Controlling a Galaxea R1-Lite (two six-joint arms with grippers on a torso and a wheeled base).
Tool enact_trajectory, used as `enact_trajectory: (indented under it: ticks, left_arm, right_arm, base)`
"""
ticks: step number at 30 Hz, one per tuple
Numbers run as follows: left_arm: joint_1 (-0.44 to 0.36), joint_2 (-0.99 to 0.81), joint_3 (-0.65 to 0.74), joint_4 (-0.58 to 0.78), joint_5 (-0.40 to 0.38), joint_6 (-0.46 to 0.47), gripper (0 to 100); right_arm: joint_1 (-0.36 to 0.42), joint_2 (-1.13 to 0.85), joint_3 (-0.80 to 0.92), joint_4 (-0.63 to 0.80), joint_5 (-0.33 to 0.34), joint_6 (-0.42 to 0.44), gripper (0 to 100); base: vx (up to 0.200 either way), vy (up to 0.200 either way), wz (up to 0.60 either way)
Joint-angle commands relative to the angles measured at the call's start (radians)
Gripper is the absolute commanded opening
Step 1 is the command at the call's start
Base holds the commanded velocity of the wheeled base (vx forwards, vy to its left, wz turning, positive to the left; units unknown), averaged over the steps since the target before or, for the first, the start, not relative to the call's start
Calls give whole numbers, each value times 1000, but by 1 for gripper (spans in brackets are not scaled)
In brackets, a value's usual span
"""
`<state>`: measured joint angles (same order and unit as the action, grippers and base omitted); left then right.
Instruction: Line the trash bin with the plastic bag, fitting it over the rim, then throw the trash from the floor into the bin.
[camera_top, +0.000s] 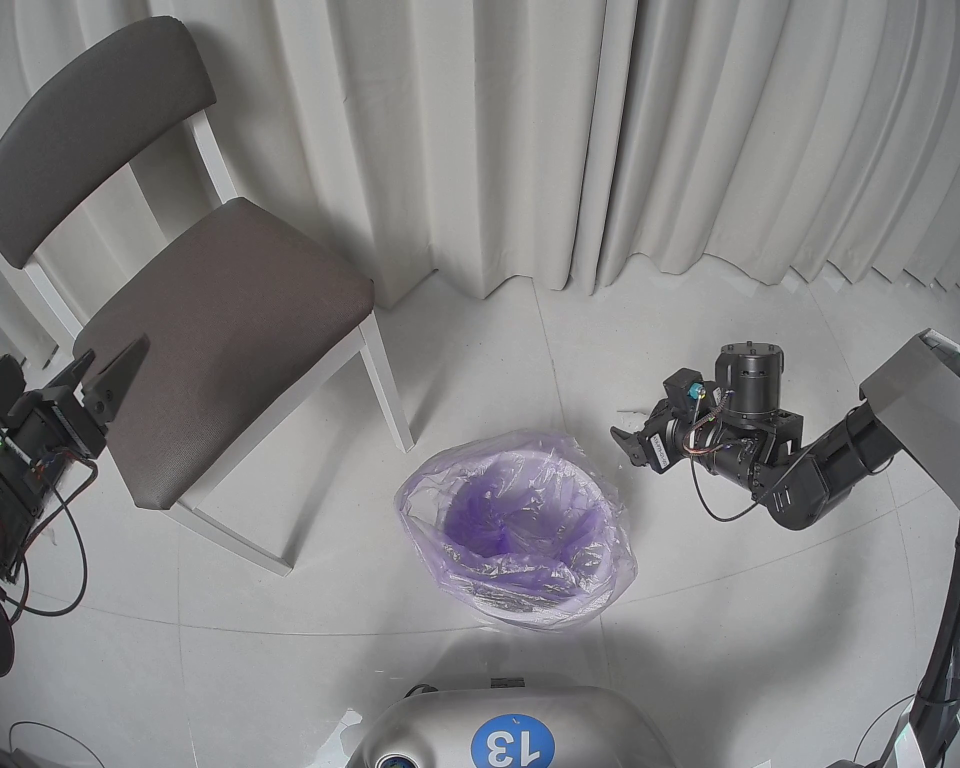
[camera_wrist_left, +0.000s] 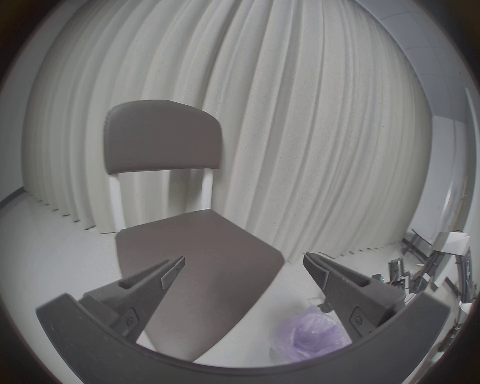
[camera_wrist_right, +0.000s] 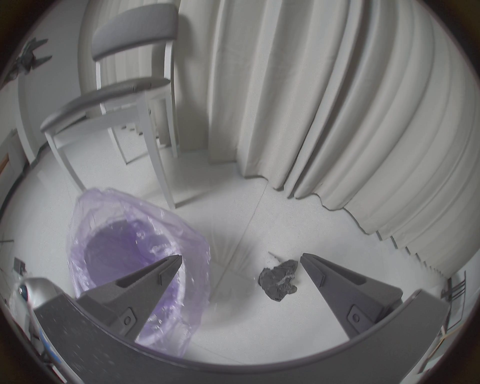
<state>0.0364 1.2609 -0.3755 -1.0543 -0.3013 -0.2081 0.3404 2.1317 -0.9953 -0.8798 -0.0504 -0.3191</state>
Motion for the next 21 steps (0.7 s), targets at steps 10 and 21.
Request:
enact_trajectory:
  ticks: [10,21]
  left_arm:
    - [-225,203,-131,148,-1,81,100]
    - [-329,551,-327,234,111,236,100]
  right_arm:
    - [34,-95,392,-349,9,433,100]
    - [45,-225,535,-386,7,390,100]
  base:
    - [0,0,0]
    - [0,0,0]
